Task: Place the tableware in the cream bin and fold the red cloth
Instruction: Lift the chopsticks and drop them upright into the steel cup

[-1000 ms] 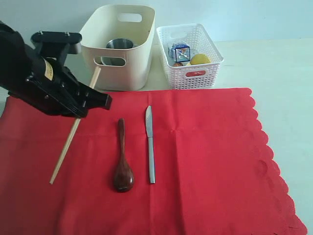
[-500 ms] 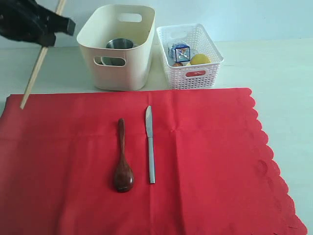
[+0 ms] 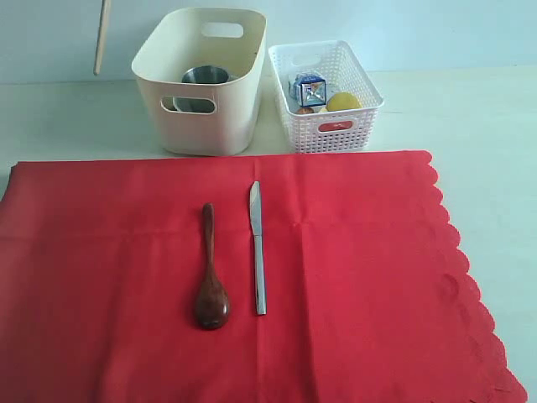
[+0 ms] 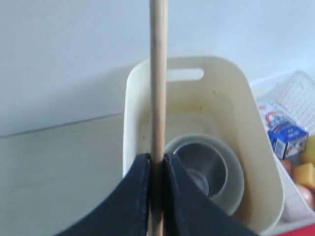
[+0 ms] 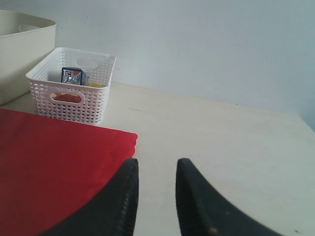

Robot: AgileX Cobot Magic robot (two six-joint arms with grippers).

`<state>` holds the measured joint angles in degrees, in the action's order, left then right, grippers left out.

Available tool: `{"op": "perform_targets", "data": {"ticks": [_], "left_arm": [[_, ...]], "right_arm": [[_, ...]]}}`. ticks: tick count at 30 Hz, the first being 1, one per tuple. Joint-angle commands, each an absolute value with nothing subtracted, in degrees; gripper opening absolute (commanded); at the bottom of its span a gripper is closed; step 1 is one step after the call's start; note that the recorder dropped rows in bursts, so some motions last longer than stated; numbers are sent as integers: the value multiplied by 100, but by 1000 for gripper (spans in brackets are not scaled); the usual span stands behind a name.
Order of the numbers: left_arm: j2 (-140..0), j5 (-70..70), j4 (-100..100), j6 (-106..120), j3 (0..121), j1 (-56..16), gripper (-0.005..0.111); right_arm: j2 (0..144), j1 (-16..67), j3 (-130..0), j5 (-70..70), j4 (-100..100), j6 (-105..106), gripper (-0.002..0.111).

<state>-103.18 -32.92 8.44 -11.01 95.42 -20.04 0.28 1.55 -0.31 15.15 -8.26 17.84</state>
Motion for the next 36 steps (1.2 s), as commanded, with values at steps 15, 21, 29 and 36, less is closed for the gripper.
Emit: {"op": "perform_targets", "data": {"ticks": [15, 21, 29, 36], "left_arm": [[-12941, -1634, 324, -1217, 11680, -1994, 0], [-13236, -1609, 324, -1217, 11680, -1994, 0], [-13266, -1814, 380, -1205, 11680, -1994, 0], [-13266, -1860, 380, -1205, 11680, -1994, 30]], "right_arm": [[0, 134, 0, 1489, -793, 1777, 27], [0, 134, 0, 1489, -793, 1777, 27], [0, 134, 0, 1489, -793, 1777, 27], [0, 134, 0, 1489, -793, 1777, 27]]}}
